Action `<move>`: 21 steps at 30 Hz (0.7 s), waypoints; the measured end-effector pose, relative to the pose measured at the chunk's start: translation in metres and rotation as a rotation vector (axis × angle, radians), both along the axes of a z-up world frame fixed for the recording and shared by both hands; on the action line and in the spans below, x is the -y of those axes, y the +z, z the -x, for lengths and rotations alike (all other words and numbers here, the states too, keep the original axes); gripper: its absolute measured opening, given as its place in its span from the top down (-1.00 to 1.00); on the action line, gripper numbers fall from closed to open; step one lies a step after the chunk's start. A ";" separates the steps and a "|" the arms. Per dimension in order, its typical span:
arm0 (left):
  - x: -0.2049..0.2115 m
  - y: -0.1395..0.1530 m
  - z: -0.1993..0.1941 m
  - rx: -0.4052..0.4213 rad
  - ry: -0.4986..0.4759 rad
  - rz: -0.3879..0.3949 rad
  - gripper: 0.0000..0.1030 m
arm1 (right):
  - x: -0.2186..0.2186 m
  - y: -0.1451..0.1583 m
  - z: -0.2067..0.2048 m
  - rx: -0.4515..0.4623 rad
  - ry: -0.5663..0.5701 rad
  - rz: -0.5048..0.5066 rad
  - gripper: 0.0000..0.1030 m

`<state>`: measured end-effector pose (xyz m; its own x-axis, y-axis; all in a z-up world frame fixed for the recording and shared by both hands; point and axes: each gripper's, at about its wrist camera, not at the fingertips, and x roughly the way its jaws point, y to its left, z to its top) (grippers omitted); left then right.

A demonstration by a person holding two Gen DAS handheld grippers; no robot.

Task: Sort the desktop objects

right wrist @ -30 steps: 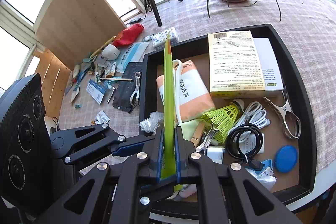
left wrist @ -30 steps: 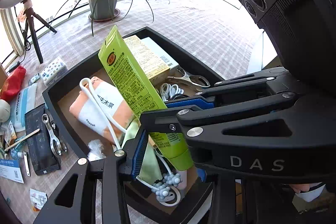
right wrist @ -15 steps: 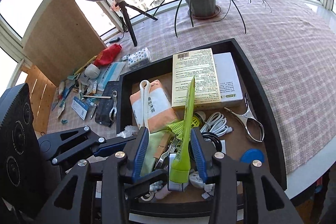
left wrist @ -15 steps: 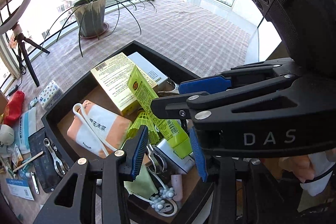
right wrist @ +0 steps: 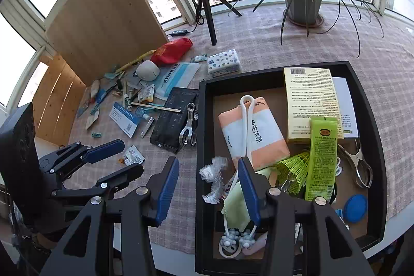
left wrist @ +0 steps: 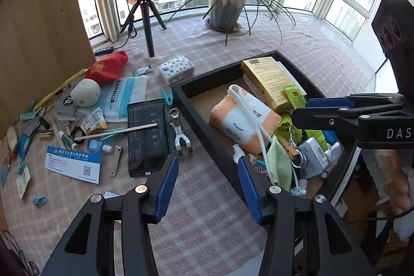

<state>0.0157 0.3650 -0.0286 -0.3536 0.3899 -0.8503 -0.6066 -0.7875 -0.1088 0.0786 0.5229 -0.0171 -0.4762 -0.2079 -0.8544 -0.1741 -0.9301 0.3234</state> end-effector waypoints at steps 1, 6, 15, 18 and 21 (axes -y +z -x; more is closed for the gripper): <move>0.017 -0.001 0.004 0.000 0.036 0.005 -0.06 | 0.012 0.000 0.005 -0.001 0.018 -0.006 0.15; 0.104 -0.003 0.008 -0.004 0.210 0.031 -0.26 | 0.073 -0.001 0.024 -0.012 0.091 -0.052 0.15; 0.227 -0.013 0.001 -0.013 0.416 0.100 -0.61 | 0.169 -0.013 0.044 -0.036 0.150 -0.163 0.05; 0.257 -0.018 0.001 0.009 0.445 0.096 -0.64 | 0.191 -0.019 0.051 -0.020 0.167 -0.129 0.04; 0.280 -0.020 0.001 0.013 0.461 0.095 -0.67 | 0.208 -0.024 0.057 -0.011 0.166 -0.120 0.04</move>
<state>0.0144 0.0846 -0.0483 -0.4603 0.1147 -0.8803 -0.1902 -0.9813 -0.0284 0.0216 0.3146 -0.0410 -0.4534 -0.1809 -0.8728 -0.0123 -0.9778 0.2091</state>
